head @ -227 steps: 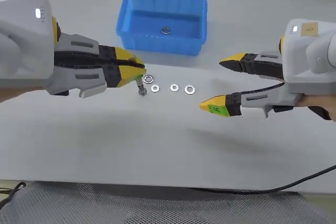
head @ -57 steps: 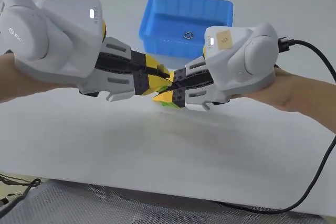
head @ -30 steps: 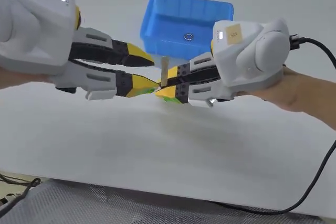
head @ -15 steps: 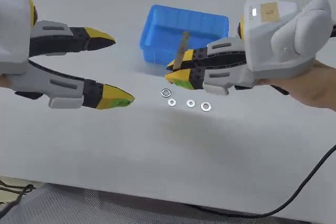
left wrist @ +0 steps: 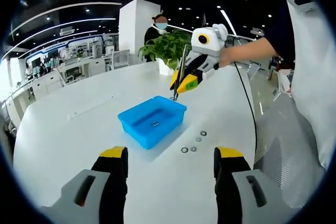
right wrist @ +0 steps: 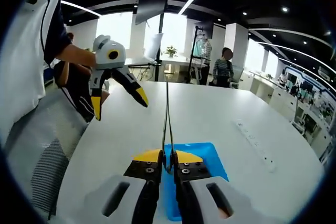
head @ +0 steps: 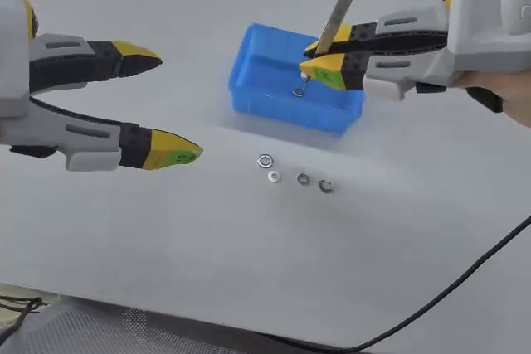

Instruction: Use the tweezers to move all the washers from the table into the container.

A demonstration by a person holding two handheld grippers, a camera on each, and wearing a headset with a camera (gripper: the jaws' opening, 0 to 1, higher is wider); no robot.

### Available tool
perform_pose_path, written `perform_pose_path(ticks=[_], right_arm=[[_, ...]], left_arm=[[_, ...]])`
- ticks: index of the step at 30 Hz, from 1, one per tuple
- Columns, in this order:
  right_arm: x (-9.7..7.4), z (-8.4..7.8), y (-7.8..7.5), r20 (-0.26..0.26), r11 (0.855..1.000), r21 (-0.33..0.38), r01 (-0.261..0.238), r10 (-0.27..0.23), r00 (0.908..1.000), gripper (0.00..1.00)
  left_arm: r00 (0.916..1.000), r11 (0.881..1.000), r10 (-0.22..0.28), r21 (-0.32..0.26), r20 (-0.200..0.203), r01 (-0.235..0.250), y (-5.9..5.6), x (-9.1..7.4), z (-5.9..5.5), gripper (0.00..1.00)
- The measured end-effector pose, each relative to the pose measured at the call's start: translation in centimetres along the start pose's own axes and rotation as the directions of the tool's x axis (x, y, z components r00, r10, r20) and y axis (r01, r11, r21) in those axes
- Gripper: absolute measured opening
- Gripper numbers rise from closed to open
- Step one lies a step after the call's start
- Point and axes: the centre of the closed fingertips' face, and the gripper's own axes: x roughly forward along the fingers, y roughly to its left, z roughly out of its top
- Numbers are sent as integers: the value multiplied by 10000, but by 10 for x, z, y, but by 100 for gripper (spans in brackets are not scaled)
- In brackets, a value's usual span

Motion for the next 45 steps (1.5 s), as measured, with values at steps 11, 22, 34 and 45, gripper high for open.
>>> perform_pose_path(ticks=[11, 22, 34, 45], right_arm=[[20, -26, -37, -449, 9986, 316, 428, -413, 9981, 9], [38, -48, -55, -534, 9960, 814, 378, -335, 9980, 9], [57, -80, -54, -883, 9935, 1073, 390, -296, 9957, 10], [65, -90, -46, -1206, 9950, 984, 170, -51, 9927, 10]], left_arm=[[9994, 9990, 348, -272, 69, -346, 8, -6, -4, 59], [9987, 9973, 416, -600, -293, -433, 13, -10, -15, 53], [9969, 9987, 279, -401, -738, -309, 10, -7, -27, 50], [9971, 9969, 224, -741, -726, -278, 10, -5, -28, 51]])
